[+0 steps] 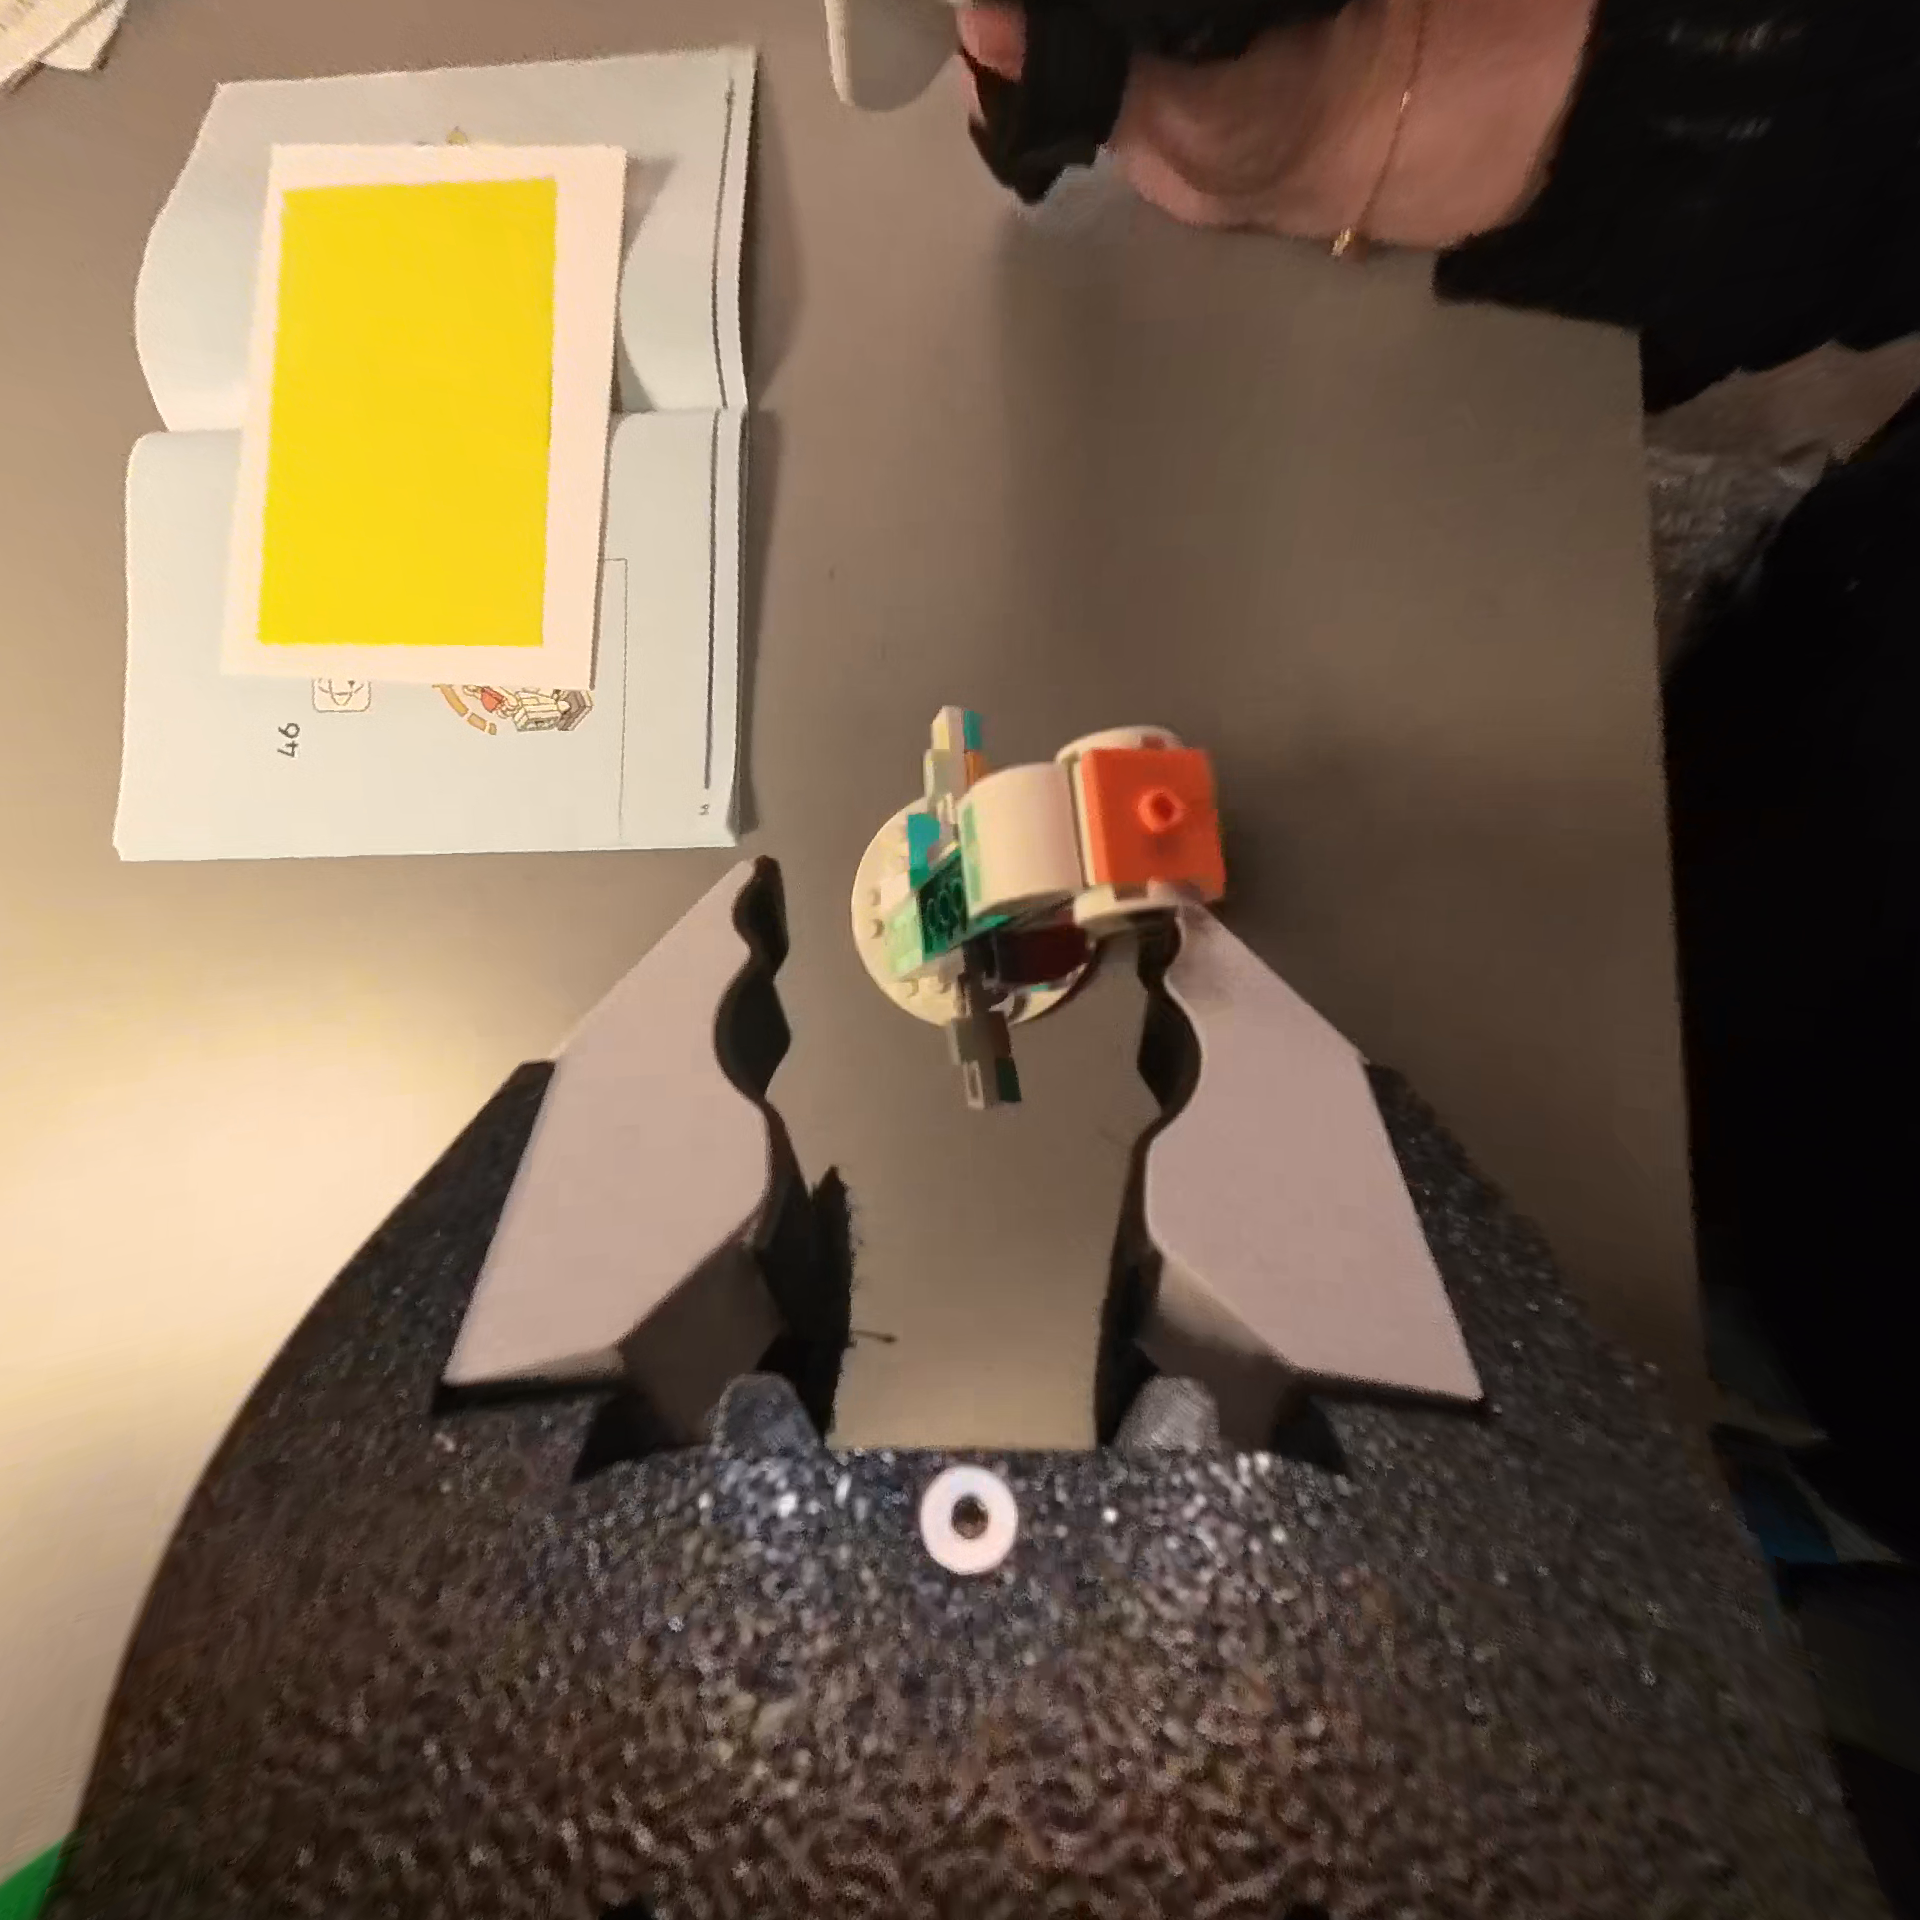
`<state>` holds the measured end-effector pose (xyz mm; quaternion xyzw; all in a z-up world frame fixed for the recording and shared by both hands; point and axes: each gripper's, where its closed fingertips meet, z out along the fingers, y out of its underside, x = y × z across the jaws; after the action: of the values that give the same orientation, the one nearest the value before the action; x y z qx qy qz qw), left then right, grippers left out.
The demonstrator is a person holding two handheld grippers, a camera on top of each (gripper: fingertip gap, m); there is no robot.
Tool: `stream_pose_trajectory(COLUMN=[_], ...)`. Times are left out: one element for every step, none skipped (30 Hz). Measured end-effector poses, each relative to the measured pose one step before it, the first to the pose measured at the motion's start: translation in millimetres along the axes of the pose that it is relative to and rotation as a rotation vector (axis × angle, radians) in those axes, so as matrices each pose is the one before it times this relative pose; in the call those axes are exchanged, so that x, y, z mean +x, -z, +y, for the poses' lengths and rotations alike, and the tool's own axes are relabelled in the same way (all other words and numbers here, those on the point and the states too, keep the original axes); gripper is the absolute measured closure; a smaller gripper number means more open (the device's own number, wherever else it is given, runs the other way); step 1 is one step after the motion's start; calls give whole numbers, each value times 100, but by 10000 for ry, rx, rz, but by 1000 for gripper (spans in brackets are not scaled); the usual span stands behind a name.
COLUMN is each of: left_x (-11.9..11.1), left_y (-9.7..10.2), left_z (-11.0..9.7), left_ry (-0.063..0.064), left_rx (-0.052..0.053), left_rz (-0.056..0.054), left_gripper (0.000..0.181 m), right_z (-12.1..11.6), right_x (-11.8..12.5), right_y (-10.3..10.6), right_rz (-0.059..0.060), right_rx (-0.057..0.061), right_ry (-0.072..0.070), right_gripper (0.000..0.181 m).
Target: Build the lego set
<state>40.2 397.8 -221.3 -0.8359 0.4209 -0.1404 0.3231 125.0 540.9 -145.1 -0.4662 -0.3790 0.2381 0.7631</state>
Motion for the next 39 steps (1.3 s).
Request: stream_pose_trajectory(left_x=[210, 149, 120, 43, -45, 11, 103, 118, 47, -36, -291, -651, -915, -1045, -1204, -1348, -1527, -1243, -963, -985, -850, -710, -508, -273, -40, 117, 557, 419, -1, -111, -33, -27, -44, -83, -170, -195, -157, -128, -127], left_y=[219, 201, 233, 286, 353, 446, 549, 660, 735, 718, 633, 452, 192, -69, -324, -496, -577, -662, -706, -688, -622, -484, -257, -71, -74, -298, -184, 45, 178, 66, -35, -55, -30, -10, 41, 43, 12, 0, 4], left_z=[-314, -332, -120, 3, 37, 3, -80, -237, -491, -856, -1116, -1239, -1306, -1411, -1218, -755, -377, -180, 13, 448, 780, 830, 840, 899, 906, 470, 56, -212, -223, -152, 7, 131, 141, 40, -41, -7, 25, 47, 39], left_ry=[322, 288, 151, 61, 71, 124, 185, 199, 193, 178, 162, 215, 183, 18, -122, -266, -300, -232, -106, -40, -83, -187, -265, -274, -250, -185, -230, -278, -156, -61, -6, 45, 96, 111, 88, 86, 136, 140, 99], left_rx=[404, 437, 330, 275, 257, 295, 371, 497, 657, 821, 908, 865, 818, 898, 876, 684, 541, 541, 528, 289, 54, 38, 75, 87, -15, -149, -247, 90, 243, 144, -54, -57, -44, -26, 39, 29, -2, -8, -9], left_rz=[67, -19, -96, -188, -260, -225, -149, -137, -133, -76, -116, -222, -331, -447, -576, -692, -826, -662, -450, -432, -370, -328, -293, -237, -122, 17, 360, 211, -105, -119, -1, 4, 4, 3, -56, -74, -38, -12, -34], left_gripper=[113, 110, 108, 105, 102, 98, 95, 92, 92, 93, 95, 94, 92, 94, 97, 99, 100, 103, 108, 109, 109, 108, 109, 110, 111, 111, 109, 110, 114, 115, 115, 114, 114, 114, 114, 114, 114, 113, 113], right_z=[0, -1, -39, -8, 0, 4, -1, 2, -4, 19, 141, 272, 306, 223, 230, 374, 620, 510, 525, 635, 819, 1004, 994, 835, 595, 324, 114, 26, 11, 40, -21, -98, -127, -111, -100, -129, -111, -45, 69], right_x=[252, 298, 323, 308, 252, 213, 155, 181, 202, 196, 180, 211, 149, 55, -82, -283, -673, -823, -580, -500, -692, -773, -790, -623, -261, -97, -148, -277, -266, -197, -129, -31, -1, 37, 167, 171, 33, -13, -69], right_y=[31, 31, 45, 48, 26, 19, 22, 38, 33, 6, -34, -89, -108, -82, -54, -65, -105, -124, -148, -207, -292, -378, -399, -376, -338, -288, -298, -332, -380, -393, -384, -356, -333, -331, -301, -243, -236, -228, -235], right_rz=[86, 99, 115, 112, 95, 73, 55, 74, 95, 82, 79, 116, 76, 16, -80, -212, -471, -587, -402, -338, -469, -537, -534, -395, -145, -39, -107, -213, -228, -186, -145, -88, -71, -57, 44, 89, 55, 87, 108], right_rx=[13, 21, 32, 17, 6, -1, -2, -13, -5, -16, -88, -170, -196, -167, -176, -273, -394, -373, -362, -388, -491, -609, -587, -486, -384, -277, -198, -169, -172, -178, -146, -103, -88, -95, -86, -24, -11, -34, -92], right_ry=[-118, -135, -134, -114, -95, -78, -54, -15, -3, -21, 6, 73, 115, 114, 143, 151, 140, 221, 367, 503, 525, 507, 519, 623, 806, 914, 884, 817, 800, 801, 789, 750, 665, 575, 526, 453, 298, 145, 73], right_gripper=[144, 144, 143, 143, 143, 142, 142, 142, 142, 142, 142, 142, 142, 142, 142, 142, 142, 142, 142, 144, 144, 144, 143, 143, 144, 144, 144, 145, 146, 146, 148, 149, 150, 152, 150, 149, 151, 153, 158])
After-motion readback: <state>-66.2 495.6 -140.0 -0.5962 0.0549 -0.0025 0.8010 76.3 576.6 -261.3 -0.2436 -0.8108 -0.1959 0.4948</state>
